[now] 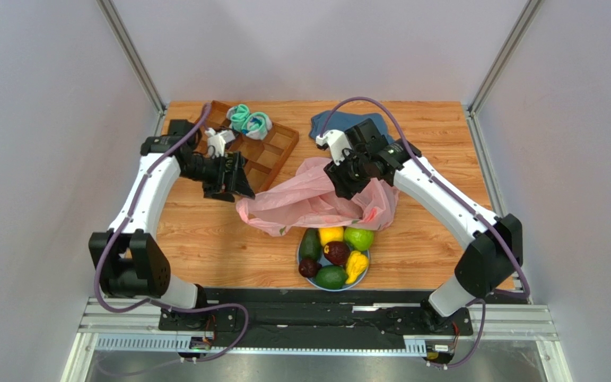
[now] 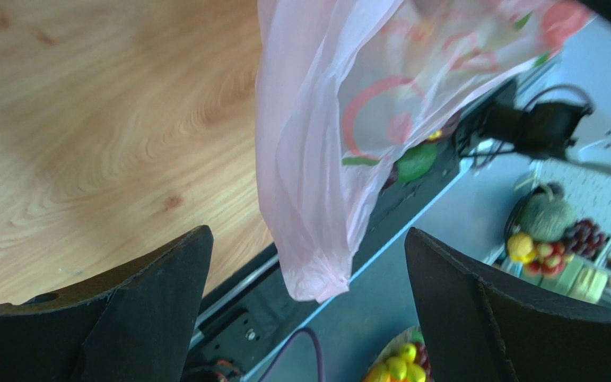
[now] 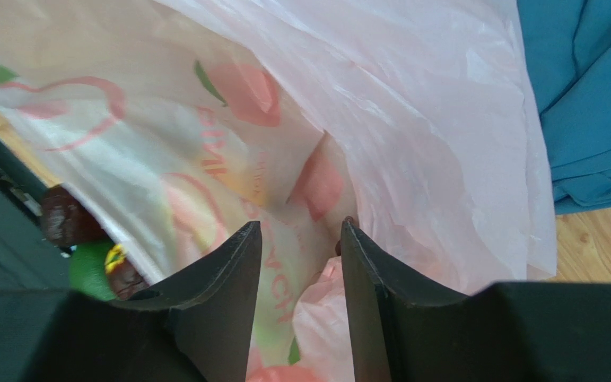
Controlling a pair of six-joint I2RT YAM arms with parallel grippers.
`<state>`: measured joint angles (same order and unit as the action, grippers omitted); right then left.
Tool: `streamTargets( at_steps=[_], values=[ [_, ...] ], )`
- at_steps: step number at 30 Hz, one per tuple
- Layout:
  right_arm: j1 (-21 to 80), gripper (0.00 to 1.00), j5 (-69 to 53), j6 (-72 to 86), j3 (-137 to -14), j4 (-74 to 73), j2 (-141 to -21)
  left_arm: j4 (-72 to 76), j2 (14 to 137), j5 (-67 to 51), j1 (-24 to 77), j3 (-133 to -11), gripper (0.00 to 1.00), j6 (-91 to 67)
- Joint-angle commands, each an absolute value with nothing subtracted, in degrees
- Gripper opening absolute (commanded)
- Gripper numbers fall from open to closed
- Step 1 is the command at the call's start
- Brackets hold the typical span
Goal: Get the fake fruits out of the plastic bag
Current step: Adjust the plastic bag at the center of the board.
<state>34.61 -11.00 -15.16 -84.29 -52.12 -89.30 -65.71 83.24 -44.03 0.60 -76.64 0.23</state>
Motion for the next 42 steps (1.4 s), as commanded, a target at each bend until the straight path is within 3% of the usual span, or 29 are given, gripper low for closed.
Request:
streamTargets(
  at_steps=[1,5,8,10,12,18,23,27,31,35,42],
  values=[
    [32.1,0.44,-13.5,-17.6,-81.7,-48.4,-91.6,-72.1,86.1,-39.1,4.3,-76.2,0.99,6.3],
    [31.8,0.44,-13.3,-13.5,-76.6,-44.3,-90.6,-72.0,89.6,-38.9,6.8,-76.5,0.99,6.7],
    [29.5,0.45,-9.2,-4.9,-70.2,-41.3,-89.7,-72.5,93.9,-40.7,8.2,-78.2,0.87,8.4],
    [25.1,0.5,-7.7,-0.4,-68.1,-41.0,-90.3,-72.0,96.8,-42.7,8.3,-80.0,0.5,9.0],
    [21.1,0.51,-3.9,2.3,-68.4,-41.0,-90.6,-71.6,99.6,-45.4,8.3,-85.7,0.0,8.3],
    [5.0,0.47,6.2,-2.7,-73.6,-39.6,-85.4,-70.2,101.9,-55.4,10.0,-106.6,0.0,7.6],
    [4.0,0.46,6.8,-9.7,-71.2,-38.1,-75.9,-59.4,99.5,-63.4,12.7,-116.2,0.0,1.1],
    [4.0,0.47,1.9,-14.0,-63.5,-41.0,-63.1,-59.2,97.4,-59.4,19.1,-115.7,0.0,3.2],
    [4.0,0.61,-12.5,-21.3,-58.2,-49.1,-58.4,-63.0,97.7,-54.9,24.6,-108.8,0.0,3.1],
    [4.9,0.63,-23.6,-24.5,-58.1,-51.0,-56.3,-62.1,96.0,-50.9,25.8,-101.6,0.0,3.2],
    [11.0,0.51,-32.3,-20.7,-62.9,-43.3,-58.9,-62.1,97.5,-48.8,25.8,-104.5,0.0,3.1]
  ],
)
